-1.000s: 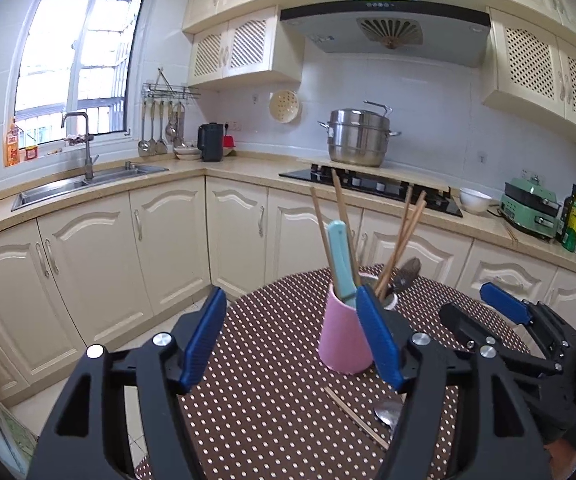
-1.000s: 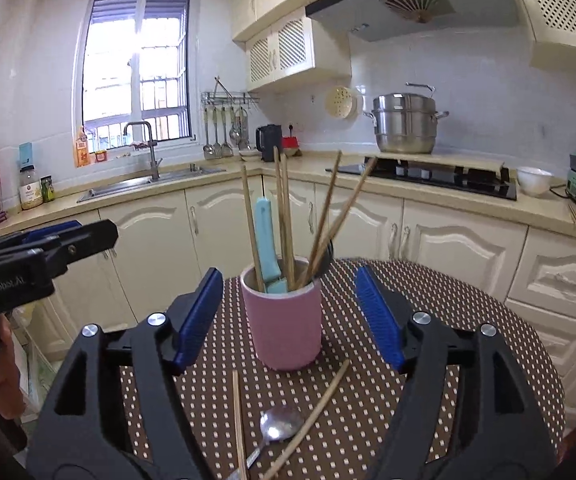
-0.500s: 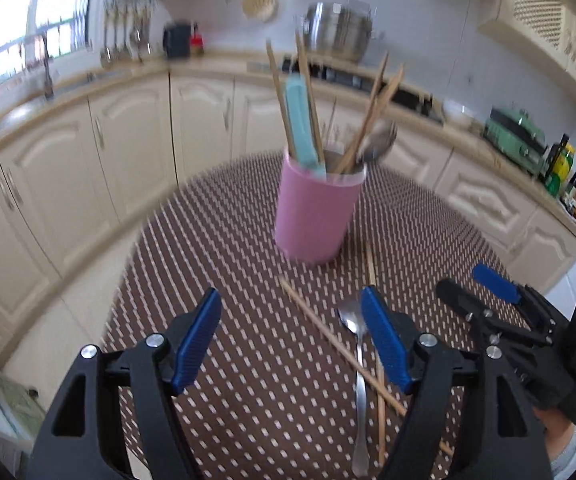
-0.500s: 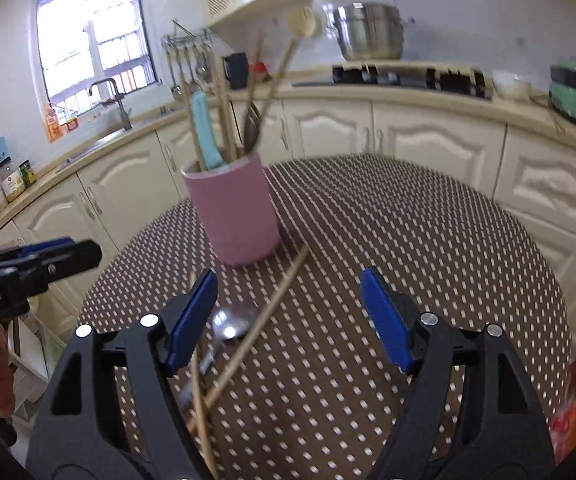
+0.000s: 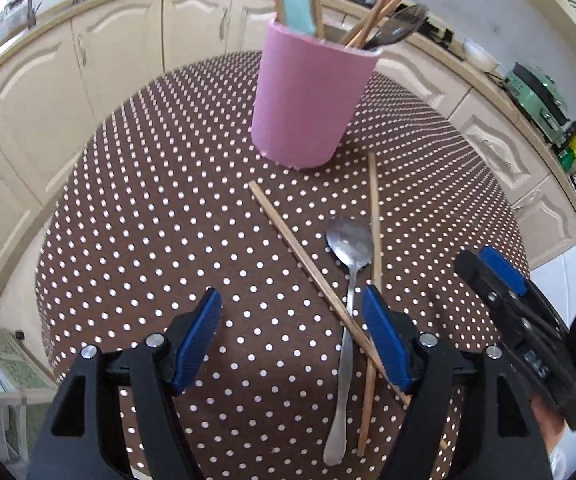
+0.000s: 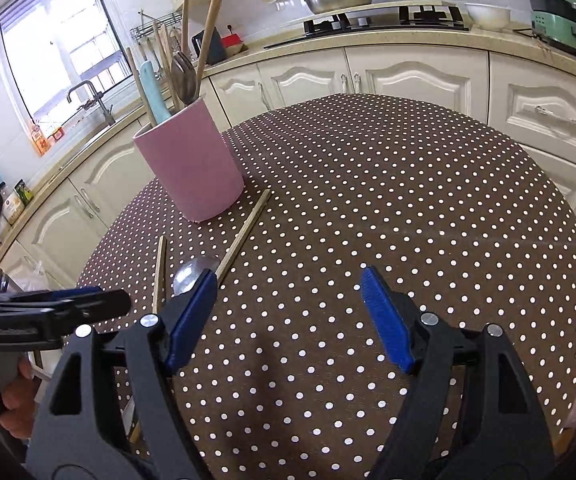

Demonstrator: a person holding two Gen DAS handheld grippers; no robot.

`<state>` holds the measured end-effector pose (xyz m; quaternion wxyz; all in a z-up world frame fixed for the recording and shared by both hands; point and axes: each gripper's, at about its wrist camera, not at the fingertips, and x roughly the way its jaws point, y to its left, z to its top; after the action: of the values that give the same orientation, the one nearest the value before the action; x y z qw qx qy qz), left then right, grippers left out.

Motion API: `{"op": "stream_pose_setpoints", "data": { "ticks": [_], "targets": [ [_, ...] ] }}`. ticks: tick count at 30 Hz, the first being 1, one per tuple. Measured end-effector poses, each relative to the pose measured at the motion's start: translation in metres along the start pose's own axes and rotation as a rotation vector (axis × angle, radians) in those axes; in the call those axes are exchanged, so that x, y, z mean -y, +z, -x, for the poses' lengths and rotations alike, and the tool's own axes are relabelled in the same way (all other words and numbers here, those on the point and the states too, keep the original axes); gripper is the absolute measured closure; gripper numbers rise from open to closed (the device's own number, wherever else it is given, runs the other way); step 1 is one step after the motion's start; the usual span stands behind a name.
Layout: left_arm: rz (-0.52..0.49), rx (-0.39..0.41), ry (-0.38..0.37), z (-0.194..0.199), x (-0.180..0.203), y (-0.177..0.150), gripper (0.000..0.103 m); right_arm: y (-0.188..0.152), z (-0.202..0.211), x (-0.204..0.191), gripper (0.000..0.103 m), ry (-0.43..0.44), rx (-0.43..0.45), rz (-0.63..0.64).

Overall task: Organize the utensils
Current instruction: 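Move both tools down toward the metal spoon and loose chopsticks on the table, then close the left tool on a wooden chopstick while the right tool grasps another chopstick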

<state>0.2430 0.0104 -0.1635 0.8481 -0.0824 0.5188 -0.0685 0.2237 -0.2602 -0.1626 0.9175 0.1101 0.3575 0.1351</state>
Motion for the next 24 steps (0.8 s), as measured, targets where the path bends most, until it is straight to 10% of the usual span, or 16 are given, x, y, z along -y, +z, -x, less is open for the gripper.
{"op": "stream_pose_setpoints", "data": {
  "ticks": [6,15,24],
  "targets": [
    [0.021,-0.038,0.014,-0.022,0.004,0.010,0.033,0.001,-0.004,-0.002,0.029,0.009,-0.013,-0.003],
    [-0.060,-0.038,0.081,-0.036,0.014,0.034,0.091,0.007,-0.016,-0.004,0.029,0.003,-0.063,0.017],
    [-0.035,-0.027,0.079,-0.028,-0.012,0.035,0.098,0.031,-0.048,-0.025,0.029,-0.044,-0.183,0.099]
  ]
}}
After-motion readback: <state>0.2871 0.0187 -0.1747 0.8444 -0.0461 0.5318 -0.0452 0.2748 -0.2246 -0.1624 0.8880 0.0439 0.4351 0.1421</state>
